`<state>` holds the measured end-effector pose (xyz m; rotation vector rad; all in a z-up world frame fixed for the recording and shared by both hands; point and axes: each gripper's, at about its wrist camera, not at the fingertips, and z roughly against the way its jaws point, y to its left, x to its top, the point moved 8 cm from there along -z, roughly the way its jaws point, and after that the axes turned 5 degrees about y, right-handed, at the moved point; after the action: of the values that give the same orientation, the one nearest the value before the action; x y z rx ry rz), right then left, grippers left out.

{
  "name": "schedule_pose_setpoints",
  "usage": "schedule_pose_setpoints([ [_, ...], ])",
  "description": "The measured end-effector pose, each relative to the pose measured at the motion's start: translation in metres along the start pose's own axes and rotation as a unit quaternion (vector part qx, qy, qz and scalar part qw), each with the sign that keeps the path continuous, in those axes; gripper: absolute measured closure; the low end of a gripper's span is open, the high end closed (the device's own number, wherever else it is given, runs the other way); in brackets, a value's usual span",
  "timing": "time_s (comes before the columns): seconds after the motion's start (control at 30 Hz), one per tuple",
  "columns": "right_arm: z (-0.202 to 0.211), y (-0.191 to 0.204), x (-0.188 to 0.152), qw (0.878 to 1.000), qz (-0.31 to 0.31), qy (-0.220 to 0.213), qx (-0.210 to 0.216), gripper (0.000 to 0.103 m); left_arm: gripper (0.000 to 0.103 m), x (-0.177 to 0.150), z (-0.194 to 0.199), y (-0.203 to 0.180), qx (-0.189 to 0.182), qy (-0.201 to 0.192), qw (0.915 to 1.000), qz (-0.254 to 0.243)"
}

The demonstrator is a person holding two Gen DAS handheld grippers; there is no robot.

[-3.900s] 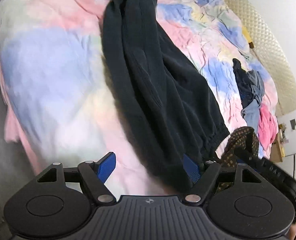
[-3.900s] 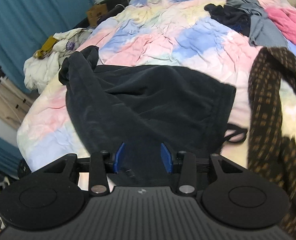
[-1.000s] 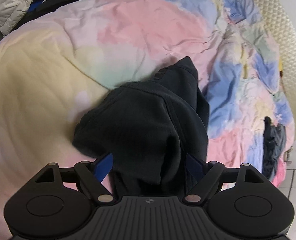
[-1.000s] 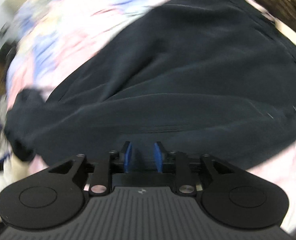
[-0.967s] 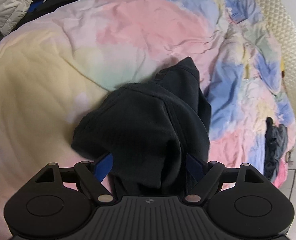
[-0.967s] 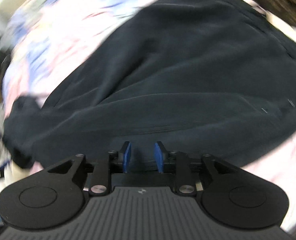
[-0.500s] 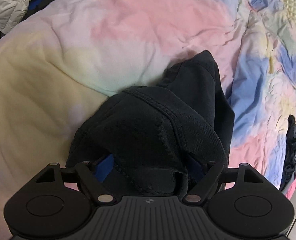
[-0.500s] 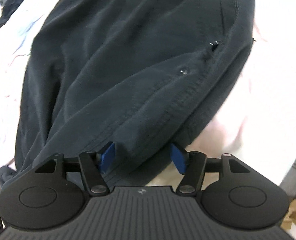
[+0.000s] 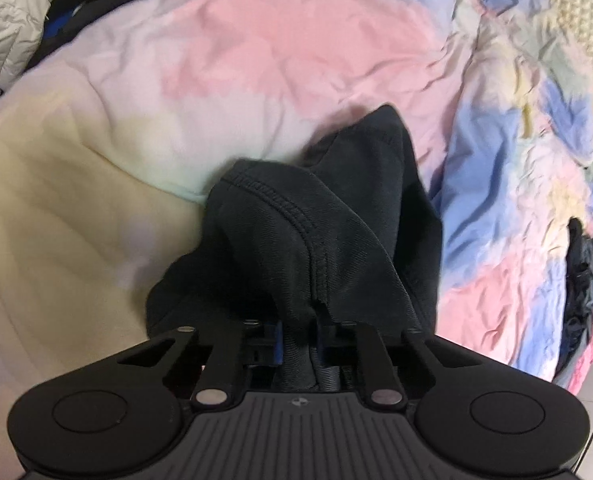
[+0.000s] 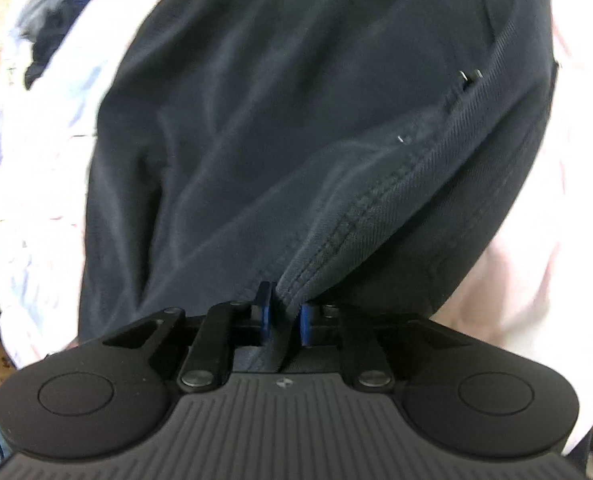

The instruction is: Fold clothes

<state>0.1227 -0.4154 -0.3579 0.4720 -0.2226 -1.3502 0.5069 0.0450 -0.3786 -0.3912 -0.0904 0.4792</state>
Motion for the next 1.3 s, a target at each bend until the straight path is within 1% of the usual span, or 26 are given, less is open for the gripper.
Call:
schedule_pose_setpoints([
  [0.1, 0.009, 0.003, -0.002, 1.0, 0.009, -0.001, 0.016, 0.096, 0.091, -0.005, 0.027, 0.007, -0.012, -0.014, 0.9998, 0.0],
  [0.2, 0.019, 0.005, -0.001, 0.999, 0.021, 0.004, 0.033, 0.097, 0.092, -0.017, 0.058, 0.016, -0.025, -0.028, 0.9993, -0.001],
  [0.3, 0.033, 0.008, 0.007, 0.998, 0.037, 0.007, 0.049, 0.098, 0.092, -0.033, 0.088, 0.031, -0.039, -0.044, 0.9982, 0.005],
  [0.43, 0.054, 0.002, 0.001, 0.996, 0.055, 0.016, 0.062, 0.098, 0.093, -0.057, 0.125, 0.067, -0.055, -0.061, 0.9963, 0.025],
  [0.57, 0.073, -0.018, -0.013, 0.995, 0.077, 0.03, 0.058, 0.099, 0.094, -0.083, 0.153, 0.113, -0.061, -0.071, 0.9943, 0.051],
  [0.67, 0.079, -0.034, -0.019, 0.995, 0.084, 0.039, 0.046, 0.099, 0.094, -0.105, 0.162, 0.151, -0.062, -0.07, 0.9929, 0.073],
  [0.77, 0.08, -0.051, -0.024, 0.994, 0.092, 0.05, 0.024, 0.099, 0.093, -0.13, 0.163, 0.189, -0.064, -0.06, 0.99, 0.111],
  [0.93, 0.072, -0.073, -0.029, 0.991, 0.113, 0.07, -0.021, 0.099, 0.093, -0.165, 0.149, 0.241, -0.065, -0.051, 0.983, 0.164],
  [1.0, 0.069, -0.072, -0.029, 0.99, 0.119, 0.072, -0.028, 0.099, 0.092, -0.175, 0.143, 0.256, -0.074, -0.047, 0.9791, 0.184],
  [1.1, 0.074, -0.067, -0.029, 0.988, 0.134, 0.071, -0.035, 0.098, 0.086, -0.184, 0.138, 0.274, -0.108, -0.046, 0.969, 0.217],
  [1.2, 0.074, -0.062, -0.026, 0.986, 0.143, 0.069, -0.042, 0.098, 0.065, -0.184, 0.14, 0.282, -0.13, -0.056, 0.9612, 0.237],
  [1.23, 0.072, -0.061, -0.026, 0.986, 0.145, 0.069, -0.045, 0.098, 0.055, -0.183, 0.143, 0.285, -0.136, -0.062, 0.9591, 0.241],
  [1.27, 0.072, -0.06, -0.025, 0.986, 0.147, 0.069, -0.047, 0.098, 0.049, -0.181, 0.146, 0.288, -0.143, -0.068, 0.9565, 0.245],
  [1.3, 0.074, -0.06, -0.026, 0.985, 0.149, 0.068, -0.05, 0.098, 0.046, -0.179, 0.149, 0.291, -0.151, -0.074, 0.9538, 0.249],
])
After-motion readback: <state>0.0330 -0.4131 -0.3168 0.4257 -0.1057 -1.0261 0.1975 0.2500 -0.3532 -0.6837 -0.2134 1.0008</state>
